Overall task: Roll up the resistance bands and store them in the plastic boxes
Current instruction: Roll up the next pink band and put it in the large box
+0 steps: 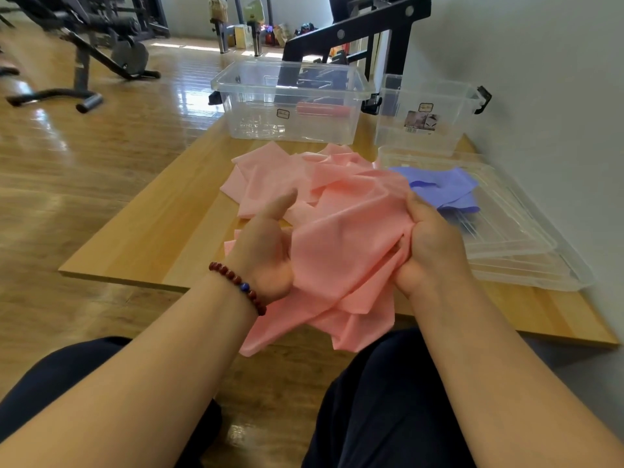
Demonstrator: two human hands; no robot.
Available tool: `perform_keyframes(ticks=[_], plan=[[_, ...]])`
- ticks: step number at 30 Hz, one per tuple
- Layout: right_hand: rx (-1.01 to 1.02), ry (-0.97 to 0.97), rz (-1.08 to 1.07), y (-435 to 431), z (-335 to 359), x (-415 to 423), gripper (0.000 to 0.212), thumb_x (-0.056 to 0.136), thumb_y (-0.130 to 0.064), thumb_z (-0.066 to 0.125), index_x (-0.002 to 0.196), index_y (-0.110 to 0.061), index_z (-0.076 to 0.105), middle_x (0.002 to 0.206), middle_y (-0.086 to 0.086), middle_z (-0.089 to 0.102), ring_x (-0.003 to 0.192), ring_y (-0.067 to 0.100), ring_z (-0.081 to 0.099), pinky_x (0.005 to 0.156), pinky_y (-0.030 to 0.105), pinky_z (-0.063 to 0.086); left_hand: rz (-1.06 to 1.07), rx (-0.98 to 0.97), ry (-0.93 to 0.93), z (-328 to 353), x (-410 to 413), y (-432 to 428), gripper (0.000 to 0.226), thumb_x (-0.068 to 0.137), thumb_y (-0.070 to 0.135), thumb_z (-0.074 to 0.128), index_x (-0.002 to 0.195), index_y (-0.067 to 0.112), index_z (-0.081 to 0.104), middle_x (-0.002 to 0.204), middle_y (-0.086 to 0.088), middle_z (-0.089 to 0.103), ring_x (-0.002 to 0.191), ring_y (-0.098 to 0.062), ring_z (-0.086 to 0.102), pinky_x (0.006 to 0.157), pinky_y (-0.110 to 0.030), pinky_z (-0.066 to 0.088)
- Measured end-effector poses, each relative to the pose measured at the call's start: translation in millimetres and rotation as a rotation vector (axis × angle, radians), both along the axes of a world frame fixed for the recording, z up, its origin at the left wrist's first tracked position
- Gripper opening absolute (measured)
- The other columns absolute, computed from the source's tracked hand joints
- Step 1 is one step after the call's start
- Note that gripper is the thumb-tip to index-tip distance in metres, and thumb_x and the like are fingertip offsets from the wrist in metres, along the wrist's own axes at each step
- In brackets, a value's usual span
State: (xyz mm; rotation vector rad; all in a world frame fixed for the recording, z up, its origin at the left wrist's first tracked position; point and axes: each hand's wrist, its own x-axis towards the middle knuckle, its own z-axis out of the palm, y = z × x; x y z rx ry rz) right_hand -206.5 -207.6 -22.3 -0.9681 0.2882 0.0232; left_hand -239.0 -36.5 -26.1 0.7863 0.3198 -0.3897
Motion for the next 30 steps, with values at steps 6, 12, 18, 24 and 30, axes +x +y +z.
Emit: perform_keyframes(ticks=[6, 12, 18, 24, 30], plan=[[0.045, 0.035, 0.078, -0.3, 0.5, -0.2, 0.018, 0.098, -0.02, 0.057, 0.108, -0.011, 0.069, 0.102, 0.012, 0.074, 0.084, 0.022, 0.072, 0.071, 0.037, 0.061, -0.06, 0.135, 0.02, 12.2, 9.9, -16.1, 0.026, 0.096, 0.024, 0.054, 0.093, 0.005, 0.071, 0.086, -0.01, 0.071, 0.069, -0.022, 0.07, 0.063, -0.034, 0.06], [-0.01, -0.005, 0.239, -6.3, 9.7, -6.0, 0.05, 0.081, -0.055, 0.065, 0.111, -0.016, 0.071, 0.093, 0.008, 0.076, 0.076, 0.021, 0.073, 0.064, 0.033, 0.059, 0.012, 0.024, -0.03, 13.2, 13.6, -11.5, 0.024, 0.09, 0.017, 0.053, 0.107, 0.004, 0.063, 0.093, -0.009, 0.066, 0.083, -0.024, 0.064, 0.088, -0.032, 0.05], [-0.195, -0.042, 0.185, 0.2, 10.2, -5.5, 0.02, 0.086, -0.014, 0.072, 0.105, -0.009, 0.074, 0.094, 0.012, 0.076, 0.081, 0.025, 0.072, 0.066, 0.035, 0.059, -0.032, 0.188, -0.019, 22.3, 16.3, -21.9, 0.023, 0.096, 0.02, 0.052, 0.084, 0.008, 0.067, 0.068, -0.005, 0.069, 0.056, -0.017, 0.066, 0.06, -0.029, 0.055], [-0.129, 0.022, -0.05, -7.9, 7.1, -1.2, 0.019, 0.094, -0.028, 0.064, 0.109, -0.017, 0.07, 0.107, 0.007, 0.073, 0.089, 0.021, 0.07, 0.08, 0.039, 0.059, 0.096, -0.116, -0.096, 11.1, 18.9, -7.4, 0.014, 0.094, 0.009, 0.05, 0.092, 0.011, 0.063, 0.085, -0.002, 0.061, 0.086, -0.017, 0.063, 0.09, -0.03, 0.053], [-0.127, -0.015, 0.109, -4.9, 7.6, -10.6, 0.018, 0.094, -0.021, 0.064, 0.108, -0.01, 0.068, 0.097, 0.01, 0.075, 0.088, 0.021, 0.073, 0.072, 0.036, 0.062, -0.1, 0.023, -0.028, 18.4, 9.2, -12.1, 0.039, 0.085, 0.033, 0.059, 0.105, 0.001, 0.068, 0.093, -0.011, 0.071, 0.079, -0.026, 0.069, 0.077, -0.038, 0.058]])
